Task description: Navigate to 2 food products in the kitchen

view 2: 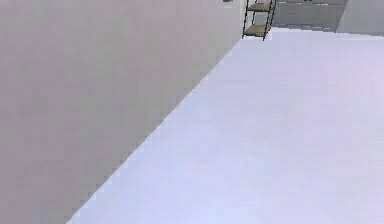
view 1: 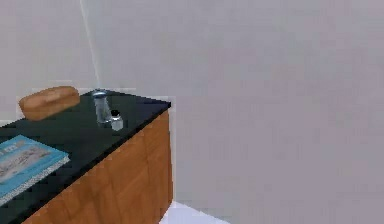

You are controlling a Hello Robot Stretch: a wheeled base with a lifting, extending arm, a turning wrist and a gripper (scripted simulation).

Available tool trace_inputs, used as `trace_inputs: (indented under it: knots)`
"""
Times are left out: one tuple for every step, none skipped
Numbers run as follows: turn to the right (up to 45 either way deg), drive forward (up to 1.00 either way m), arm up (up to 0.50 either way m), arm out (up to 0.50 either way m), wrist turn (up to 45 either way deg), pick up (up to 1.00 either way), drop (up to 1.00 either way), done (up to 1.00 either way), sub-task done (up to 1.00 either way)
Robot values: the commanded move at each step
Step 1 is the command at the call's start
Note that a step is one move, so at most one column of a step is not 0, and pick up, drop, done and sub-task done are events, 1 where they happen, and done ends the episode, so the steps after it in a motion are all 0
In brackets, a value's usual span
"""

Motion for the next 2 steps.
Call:
trace_inputs:
  knots:
    - [0.0,0.20,0.00,0.00,0.0,0.00,0.00,0.00,0.00]
    - [-39.0,0.00,0.00,0.00,0.0,0.00,0.00,0.00,0.00]
